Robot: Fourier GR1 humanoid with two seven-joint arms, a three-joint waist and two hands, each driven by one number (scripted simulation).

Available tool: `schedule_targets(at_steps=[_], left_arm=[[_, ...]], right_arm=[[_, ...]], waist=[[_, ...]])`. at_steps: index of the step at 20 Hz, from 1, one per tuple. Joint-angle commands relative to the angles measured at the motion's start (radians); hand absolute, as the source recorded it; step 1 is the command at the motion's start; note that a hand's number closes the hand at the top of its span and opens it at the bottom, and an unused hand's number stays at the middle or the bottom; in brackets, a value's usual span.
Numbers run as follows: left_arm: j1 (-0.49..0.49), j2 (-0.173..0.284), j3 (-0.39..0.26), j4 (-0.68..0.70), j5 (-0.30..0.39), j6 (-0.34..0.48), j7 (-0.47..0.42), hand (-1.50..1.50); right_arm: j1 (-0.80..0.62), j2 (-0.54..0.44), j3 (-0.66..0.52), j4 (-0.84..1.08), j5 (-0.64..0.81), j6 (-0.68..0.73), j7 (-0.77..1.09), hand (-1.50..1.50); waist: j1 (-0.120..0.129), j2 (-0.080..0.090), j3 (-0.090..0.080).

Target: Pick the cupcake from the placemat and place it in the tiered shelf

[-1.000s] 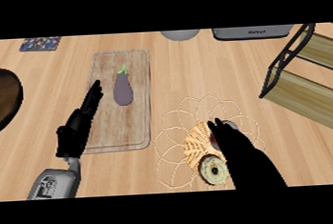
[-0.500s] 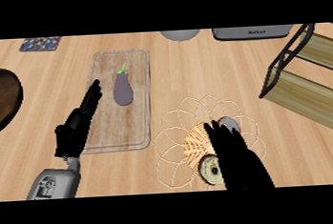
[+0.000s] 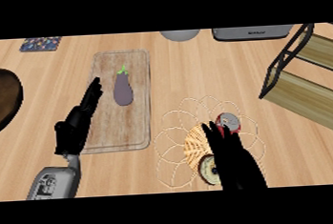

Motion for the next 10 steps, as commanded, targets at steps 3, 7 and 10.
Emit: schedule_targets(at_steps=[3, 7, 10], left_arm=[[-0.016, -0.030, -0.014, -0.023, -0.029, 0.016, 0.058, 0.00], [0.003, 0.023, 0.027, -0.074, 0.011, -0.055, 0.076, 0.00], [-0.033, -0.019, 0.027, 0.057, -0.018, -0.015, -0.033, 0.00]], right_arm=[[-0.035, 0.001, -0.072, 0.117, -0.029, 0.014, -0.074, -1.50], [0.048, -0.020, -0.027, 0.078, -0.005, 0.004, -0.087, -1.50], [0.018, 0.010, 0.044, 0.130, 0.041, 0.039, -0.061, 1.50]], waist=[[0.001, 0.005, 0.004], [0.000, 0.005, 0.004], [-0.002, 0.006, 0.003]])
